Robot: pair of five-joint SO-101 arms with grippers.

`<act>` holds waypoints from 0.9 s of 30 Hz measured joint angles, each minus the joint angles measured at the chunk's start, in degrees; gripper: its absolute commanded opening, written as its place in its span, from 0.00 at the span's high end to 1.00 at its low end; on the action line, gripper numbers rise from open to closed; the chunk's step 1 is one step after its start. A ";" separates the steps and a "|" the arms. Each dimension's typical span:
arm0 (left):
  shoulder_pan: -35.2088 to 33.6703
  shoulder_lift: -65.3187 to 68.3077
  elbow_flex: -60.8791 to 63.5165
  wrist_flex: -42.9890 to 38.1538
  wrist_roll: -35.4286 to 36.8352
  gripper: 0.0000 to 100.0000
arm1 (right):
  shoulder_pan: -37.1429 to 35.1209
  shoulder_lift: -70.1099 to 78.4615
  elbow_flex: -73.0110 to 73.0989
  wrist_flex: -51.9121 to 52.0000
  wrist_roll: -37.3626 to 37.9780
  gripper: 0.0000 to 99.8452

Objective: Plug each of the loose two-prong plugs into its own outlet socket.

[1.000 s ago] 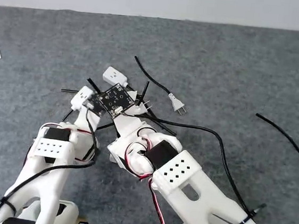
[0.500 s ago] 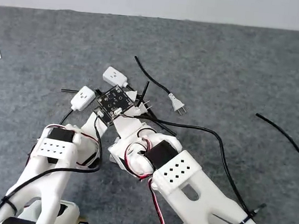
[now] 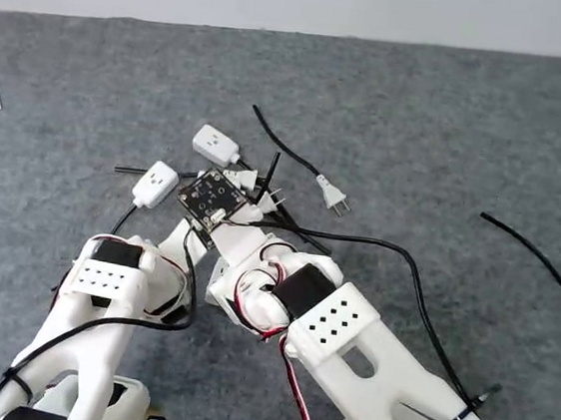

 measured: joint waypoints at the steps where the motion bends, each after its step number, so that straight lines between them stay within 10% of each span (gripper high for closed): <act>1: 0.18 0.00 0.00 0.09 -0.18 0.81 | 0.00 0.00 0.00 0.00 0.00 0.99; 11: -1.14 0.00 0.00 -0.88 1.05 0.86 | 4.66 0.00 -2.29 -1.76 -2.64 0.99; 22: -11.87 -17.58 11.60 -22.95 31.21 0.86 | 6.77 4.57 -2.29 -14.68 -15.30 0.99; 27: -12.57 -24.26 14.24 -23.82 33.58 0.84 | 6.86 6.86 -2.20 -15.91 -15.56 0.99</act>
